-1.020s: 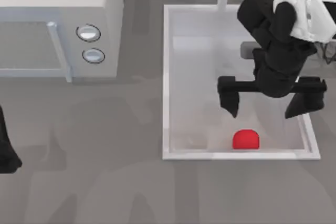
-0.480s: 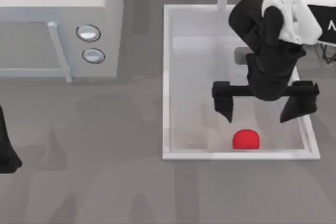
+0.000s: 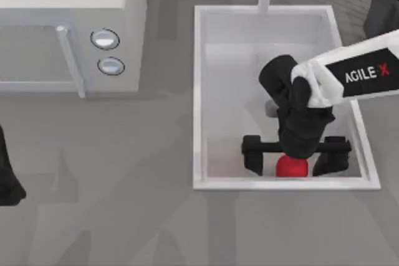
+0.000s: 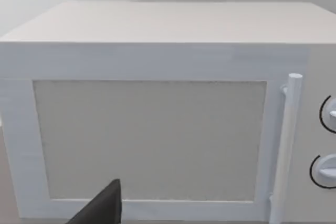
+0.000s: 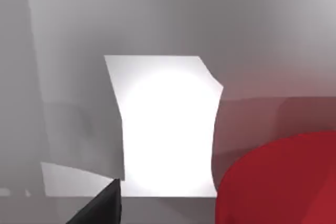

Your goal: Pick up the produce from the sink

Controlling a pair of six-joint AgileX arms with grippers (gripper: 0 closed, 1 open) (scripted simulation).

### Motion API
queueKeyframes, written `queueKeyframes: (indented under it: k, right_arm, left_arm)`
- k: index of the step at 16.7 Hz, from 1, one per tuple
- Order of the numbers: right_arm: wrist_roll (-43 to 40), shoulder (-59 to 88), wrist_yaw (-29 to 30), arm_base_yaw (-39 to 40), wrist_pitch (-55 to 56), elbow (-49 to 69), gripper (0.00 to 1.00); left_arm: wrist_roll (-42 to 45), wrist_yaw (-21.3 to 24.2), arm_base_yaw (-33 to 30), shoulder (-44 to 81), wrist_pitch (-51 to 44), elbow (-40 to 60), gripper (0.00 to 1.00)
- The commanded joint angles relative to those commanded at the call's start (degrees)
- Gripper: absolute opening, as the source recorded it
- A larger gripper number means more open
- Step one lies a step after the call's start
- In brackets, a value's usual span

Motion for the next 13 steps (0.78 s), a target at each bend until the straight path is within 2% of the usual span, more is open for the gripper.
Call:
queueKeyframes:
  k: [3,7,13]
  right_arm:
    - [0.06,3.57,0.04,0.07,4.76,-2.21,1.0]
    - [0.07,3.9,0.04,0.07,5.14,-2.41,1.0]
    - [0.07,3.9,0.04,0.07,5.14,-2.41,0.55]
  left_arm:
    - [0.0,0.0,0.0,0.0,0.0,0.0,1.0]
    - [0.0,0.0,0.0,0.0,0.0,0.0,1.0]
    - [0.0,0.0,0.0,0.0,0.0,0.0,1.0]
